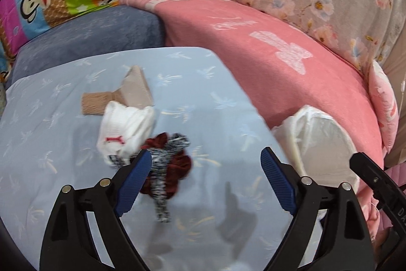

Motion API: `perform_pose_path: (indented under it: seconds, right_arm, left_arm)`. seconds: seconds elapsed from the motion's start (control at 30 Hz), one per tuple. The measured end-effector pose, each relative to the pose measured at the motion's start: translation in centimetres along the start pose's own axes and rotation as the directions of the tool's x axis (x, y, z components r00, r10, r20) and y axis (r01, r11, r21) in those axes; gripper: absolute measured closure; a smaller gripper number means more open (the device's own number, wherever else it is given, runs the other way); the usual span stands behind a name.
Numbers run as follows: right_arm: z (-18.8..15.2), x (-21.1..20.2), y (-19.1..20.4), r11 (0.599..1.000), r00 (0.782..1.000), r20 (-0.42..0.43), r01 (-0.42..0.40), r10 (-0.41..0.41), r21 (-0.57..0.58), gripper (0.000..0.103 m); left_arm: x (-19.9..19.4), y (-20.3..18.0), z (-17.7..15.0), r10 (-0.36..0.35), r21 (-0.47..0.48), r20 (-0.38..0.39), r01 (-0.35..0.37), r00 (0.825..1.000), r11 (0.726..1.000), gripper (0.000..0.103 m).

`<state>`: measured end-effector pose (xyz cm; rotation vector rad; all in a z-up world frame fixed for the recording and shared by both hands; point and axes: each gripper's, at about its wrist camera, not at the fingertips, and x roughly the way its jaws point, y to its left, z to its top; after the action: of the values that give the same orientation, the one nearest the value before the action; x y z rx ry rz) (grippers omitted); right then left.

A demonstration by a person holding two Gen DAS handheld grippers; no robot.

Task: Collect trash
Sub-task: 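Move both open tools back to the remaining items, then close the left tool on the leopard-print scrunchie while the right tool grasps the red velvet scrunchie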

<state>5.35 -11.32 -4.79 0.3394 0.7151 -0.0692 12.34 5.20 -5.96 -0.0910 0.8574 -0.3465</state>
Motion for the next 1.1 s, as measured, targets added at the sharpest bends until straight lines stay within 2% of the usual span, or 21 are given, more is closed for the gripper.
perform_pose_path:
  seconds: [0.3,0.33,0.4,0.5,0.57,0.67,1.1]
  right_arm:
    - [-1.4,3.1,4.3,0.998,0.997,-0.063,-0.038,0.035,-0.05,0.064]
    - [-1.4,3.4,4.7,0.998,0.997,-0.068,-0.041,0.037,-0.053,0.064]
    - [-1.6,4.1,5.4,0.997,0.996,-0.081,-0.046,0.041,-0.06,0.064]
    - [-2.0,4.9,6.1,0.996,0.994,-0.098,-0.052,0.046,-0.067,0.064]
    - [-2.2,5.3,6.6,0.996,0.993,-0.107,-0.056,0.047,-0.076,0.064]
    - [-2.5,6.0,7.3,0.994,0.991,-0.12,-0.061,0.05,-0.088,0.064]
    - [-3.9,10.2,11.5,0.984,0.975,-0.2,-0.12,0.093,-0.129,0.064]
  left_arm:
    - [1.6,3.7,-0.5,0.045,-0.035,-0.039,-0.047,0.998,0.998,0.02]
    - [1.8,3.9,-0.5,0.044,-0.036,-0.043,-0.046,0.998,0.998,0.024]
    - [2.2,4.2,-0.6,0.031,-0.038,-0.063,-0.034,0.998,0.999,0.034]
    - [3.1,4.7,-0.8,0.015,-0.053,-0.101,-0.02,0.995,0.998,0.055]
    - [3.2,5.2,-0.9,-0.006,-0.071,-0.122,-0.002,0.992,0.997,0.076]
    - [2.5,6.1,-1.0,-0.042,-0.106,-0.116,0.03,0.992,0.994,0.09]
    - [-1.5,9.4,-0.8,-0.065,-0.187,-0.039,0.057,0.997,0.981,0.094]
